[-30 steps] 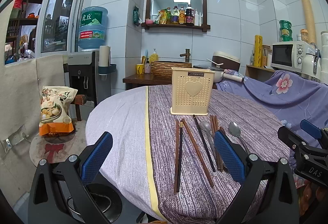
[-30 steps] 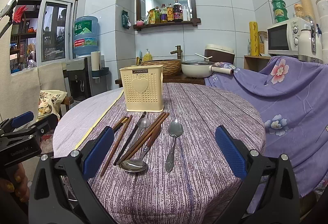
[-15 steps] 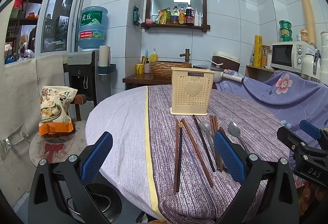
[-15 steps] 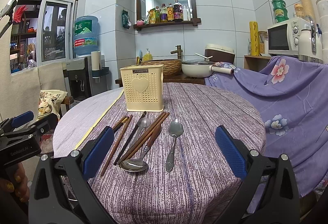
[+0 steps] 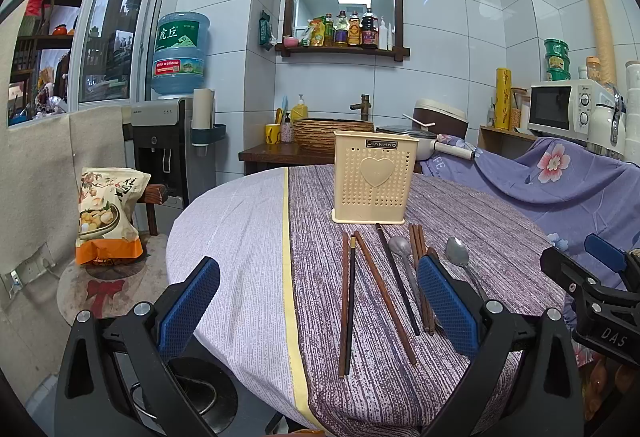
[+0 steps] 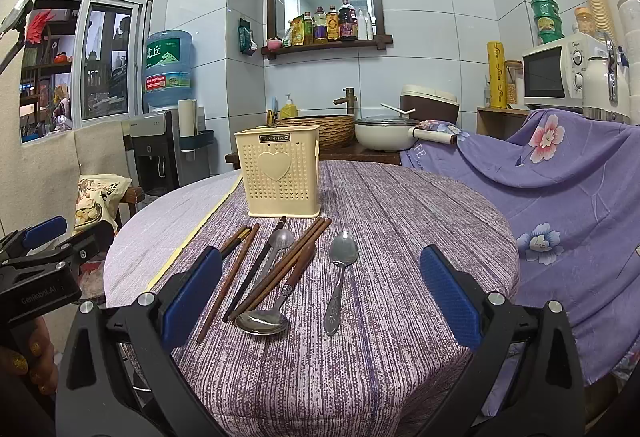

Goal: Organize utensils

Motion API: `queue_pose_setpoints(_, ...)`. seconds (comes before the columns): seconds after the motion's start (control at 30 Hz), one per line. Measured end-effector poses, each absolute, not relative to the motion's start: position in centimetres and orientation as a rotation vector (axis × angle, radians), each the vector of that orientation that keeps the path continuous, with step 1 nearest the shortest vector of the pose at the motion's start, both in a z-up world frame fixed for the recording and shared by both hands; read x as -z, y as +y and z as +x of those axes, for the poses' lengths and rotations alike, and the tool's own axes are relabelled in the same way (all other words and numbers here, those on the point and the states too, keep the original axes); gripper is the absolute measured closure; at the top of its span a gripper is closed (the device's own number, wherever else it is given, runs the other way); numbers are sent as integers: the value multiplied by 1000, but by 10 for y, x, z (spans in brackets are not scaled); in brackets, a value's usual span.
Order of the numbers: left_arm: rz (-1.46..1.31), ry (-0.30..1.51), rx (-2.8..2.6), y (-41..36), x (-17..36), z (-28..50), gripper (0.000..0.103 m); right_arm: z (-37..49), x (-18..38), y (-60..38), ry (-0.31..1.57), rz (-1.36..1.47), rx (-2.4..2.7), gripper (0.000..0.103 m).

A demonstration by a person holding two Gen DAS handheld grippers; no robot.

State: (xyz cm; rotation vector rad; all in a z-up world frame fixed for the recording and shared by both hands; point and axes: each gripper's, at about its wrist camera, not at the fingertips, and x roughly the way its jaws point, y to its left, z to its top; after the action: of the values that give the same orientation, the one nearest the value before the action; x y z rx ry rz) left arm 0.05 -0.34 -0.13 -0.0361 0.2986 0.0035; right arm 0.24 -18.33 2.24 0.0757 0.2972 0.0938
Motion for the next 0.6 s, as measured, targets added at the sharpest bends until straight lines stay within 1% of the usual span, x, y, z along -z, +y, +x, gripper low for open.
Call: queue_pose_setpoints(0.6, -35, 301, -4, -4, 2, 1, 6, 2, -21, -181, 299, 75, -97, 6)
